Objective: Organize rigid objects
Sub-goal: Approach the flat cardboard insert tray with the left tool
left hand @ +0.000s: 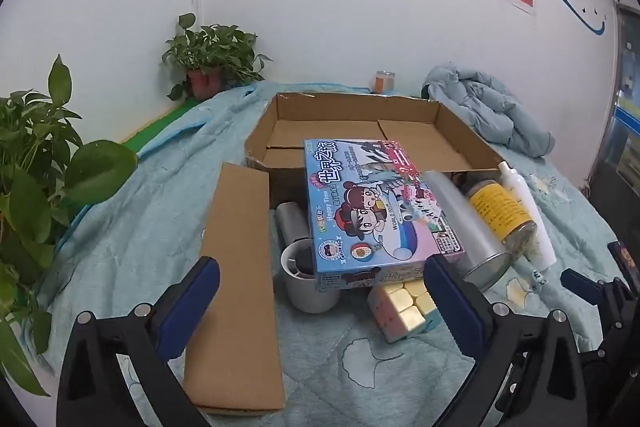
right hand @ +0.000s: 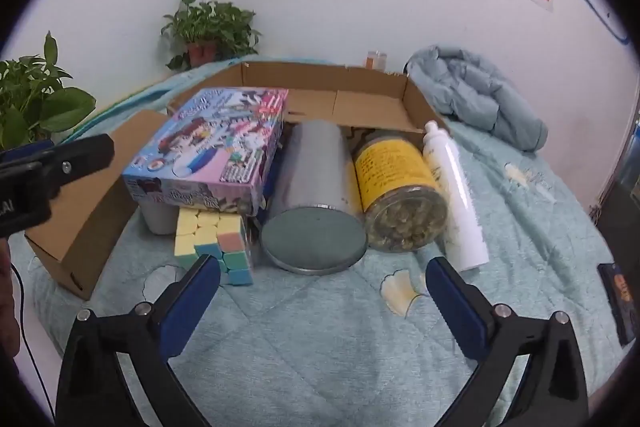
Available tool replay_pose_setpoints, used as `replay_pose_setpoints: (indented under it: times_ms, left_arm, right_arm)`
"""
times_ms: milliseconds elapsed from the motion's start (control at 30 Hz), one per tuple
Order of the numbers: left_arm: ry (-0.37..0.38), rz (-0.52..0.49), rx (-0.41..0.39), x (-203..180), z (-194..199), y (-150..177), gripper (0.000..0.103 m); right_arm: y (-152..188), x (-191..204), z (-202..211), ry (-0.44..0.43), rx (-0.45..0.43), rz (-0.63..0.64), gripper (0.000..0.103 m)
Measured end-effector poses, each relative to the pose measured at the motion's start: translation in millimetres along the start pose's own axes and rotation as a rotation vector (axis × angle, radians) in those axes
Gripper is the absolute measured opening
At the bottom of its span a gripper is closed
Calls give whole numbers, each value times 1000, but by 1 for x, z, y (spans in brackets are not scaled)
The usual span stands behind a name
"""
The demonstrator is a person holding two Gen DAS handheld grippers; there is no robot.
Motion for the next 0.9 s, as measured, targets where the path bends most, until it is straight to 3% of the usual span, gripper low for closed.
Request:
replay_pose_setpoints:
  times_ms: [300, 667, 900]
  left_arm:
    - [43, 48, 85, 6, -20, -4, 103]
    - [84, 64, 110, 16, -21, -3, 103]
    - [85, 153, 95, 59, -12, -9, 103]
  right_arm:
    - [1, 8, -17, -45, 26, 19, 102]
    - [-4, 20, -18, -36, 37, 60, 102]
    - [-13, 40, -5, -32, -13, 109, 102]
Point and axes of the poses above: each gripper's, at about its wrist camera, not at the fingertips, and z roughly against the way its jaws point, x to its left, y to its underside, the point moved 6 cm from there along -z, roughly the way its jaws point, and after that the axes turned 7 degrees about z, right-handed, at the moved point
